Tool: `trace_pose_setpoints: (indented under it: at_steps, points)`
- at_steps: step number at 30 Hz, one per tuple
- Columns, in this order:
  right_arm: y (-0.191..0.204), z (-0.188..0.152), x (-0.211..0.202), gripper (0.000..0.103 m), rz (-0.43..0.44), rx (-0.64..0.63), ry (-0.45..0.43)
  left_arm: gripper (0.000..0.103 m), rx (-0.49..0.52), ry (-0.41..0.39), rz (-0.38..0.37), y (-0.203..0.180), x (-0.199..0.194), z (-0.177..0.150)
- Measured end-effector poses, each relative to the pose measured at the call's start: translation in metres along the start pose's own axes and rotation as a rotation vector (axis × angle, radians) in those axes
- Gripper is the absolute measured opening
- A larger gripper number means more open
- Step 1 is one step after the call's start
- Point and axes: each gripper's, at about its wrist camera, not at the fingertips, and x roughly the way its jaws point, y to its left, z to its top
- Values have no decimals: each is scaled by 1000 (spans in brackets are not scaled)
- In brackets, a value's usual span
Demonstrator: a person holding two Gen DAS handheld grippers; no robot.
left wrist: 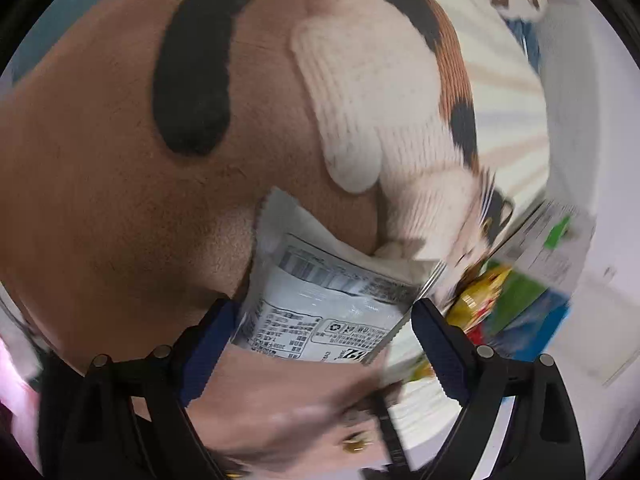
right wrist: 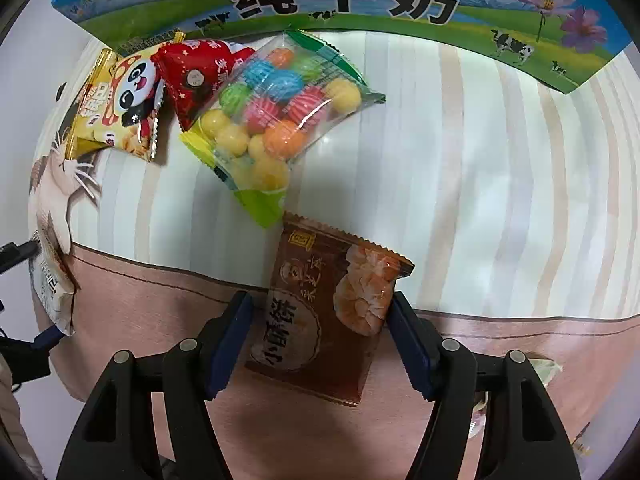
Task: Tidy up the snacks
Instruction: 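Grasp the white wrapped pack with the left tool while the right tool grasps the brown Xiaosubing pack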
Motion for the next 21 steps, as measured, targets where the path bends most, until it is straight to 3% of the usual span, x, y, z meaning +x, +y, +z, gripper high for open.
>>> trace_pose_setpoints:
  at_steps: [8,13,18,21]
  points:
    - [7,20,-11,71,34,57,9,90,-74,-2,-8,6,-3,13]
    - [10,31,-16,71,45,55,2,90,-41,-41,36,-10,-2,22]
    - [22,32,-20,71,41,21,-9,89,126,-109,137,-37,0,13]
    - [29,22,-20,71,33,-4,-12,88,371,-158,247,-69,5,-1]
